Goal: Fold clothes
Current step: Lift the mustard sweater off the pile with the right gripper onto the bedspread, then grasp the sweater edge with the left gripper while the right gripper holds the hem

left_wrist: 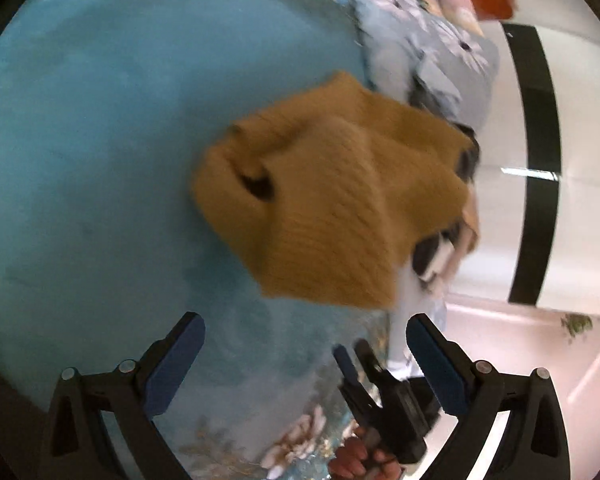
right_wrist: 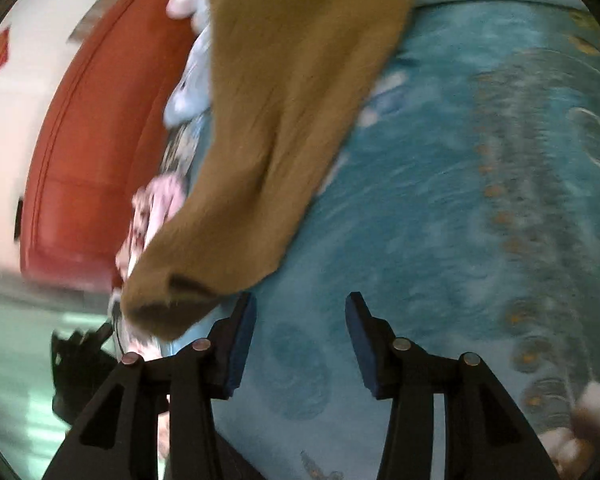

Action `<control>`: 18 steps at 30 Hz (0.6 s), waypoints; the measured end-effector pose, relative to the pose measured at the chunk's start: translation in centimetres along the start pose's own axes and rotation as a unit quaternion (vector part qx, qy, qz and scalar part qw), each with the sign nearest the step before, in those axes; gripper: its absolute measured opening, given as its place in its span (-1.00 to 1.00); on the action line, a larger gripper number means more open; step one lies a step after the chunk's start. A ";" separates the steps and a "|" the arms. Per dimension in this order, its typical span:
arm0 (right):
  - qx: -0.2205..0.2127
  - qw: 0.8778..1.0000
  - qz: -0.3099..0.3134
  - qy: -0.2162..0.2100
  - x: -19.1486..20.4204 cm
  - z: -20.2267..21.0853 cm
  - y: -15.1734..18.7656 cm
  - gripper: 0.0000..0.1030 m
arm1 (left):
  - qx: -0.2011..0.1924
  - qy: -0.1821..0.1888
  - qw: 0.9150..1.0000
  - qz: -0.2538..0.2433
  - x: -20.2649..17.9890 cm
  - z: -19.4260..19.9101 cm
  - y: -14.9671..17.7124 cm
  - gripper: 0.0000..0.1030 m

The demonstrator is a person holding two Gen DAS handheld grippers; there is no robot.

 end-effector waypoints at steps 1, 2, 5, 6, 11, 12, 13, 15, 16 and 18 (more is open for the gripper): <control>-0.003 1.000 -0.003 0.002 -0.1 -0.1 -0.5 -0.07 | 0.005 0.004 1.000 0.000 -0.6 -0.6 0.0 0.98; -0.006 1.000 -0.007 0.004 -0.1 -0.1 -0.9 -0.07 | 0.010 0.008 1.000 0.001 -1.3 -1.3 0.1 0.98; -0.016 1.000 -0.017 0.009 -0.3 -0.3 -2.3 -0.07 | 0.002 0.011 1.000 0.020 -2.6 -2.4 -0.8 0.98; -0.019 1.000 -0.021 0.011 -0.4 -0.3 -2.8 -0.07 | -0.011 0.000 1.000 0.020 -2.8 -2.3 -1.2 0.98; -0.034 0.998 -0.038 0.020 -0.7 -0.6 -5.0 -0.07 | -0.067 -0.046 0.996 0.030 -1.5 -0.8 -2.8 0.51; -0.037 0.998 -0.041 0.022 -0.8 -0.7 -5.5 -0.07 | -0.067 -0.048 0.996 0.035 -0.7 -0.5 -3.0 0.14; -0.041 0.998 -0.045 0.024 -0.9 -0.7 -6.0 -0.07 | -0.064 -0.048 0.996 0.042 0.1 -0.3 -3.2 -0.24; -0.047 0.997 -0.052 0.027 -1.0 -0.9 -6.9 -0.07 | -0.072 -0.063 0.994 0.054 1.2 0.1 -3.5 -0.64; -0.050 0.997 -0.055 0.029 -1.1 -0.9 -7.3 -0.07 | -0.076 -0.070 0.993 0.060 1.8 0.3 -3.6 -0.71; -0.067 0.994 -0.073 0.035 -1.7 -0.9 -9.3 -0.07 | -0.090 -0.082 0.990 0.069 2.9 1.1 -3.9 -0.77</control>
Point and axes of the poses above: each gripper's, at about its wrist camera, not at the fingertips, and z roughly against the way its jaws point, x to its left, y to its underside, the point moved 4 cm from there along -z, roughly the way its jaws point, and after that the axes turned 8 degrees about x, right-handed, at the moved point
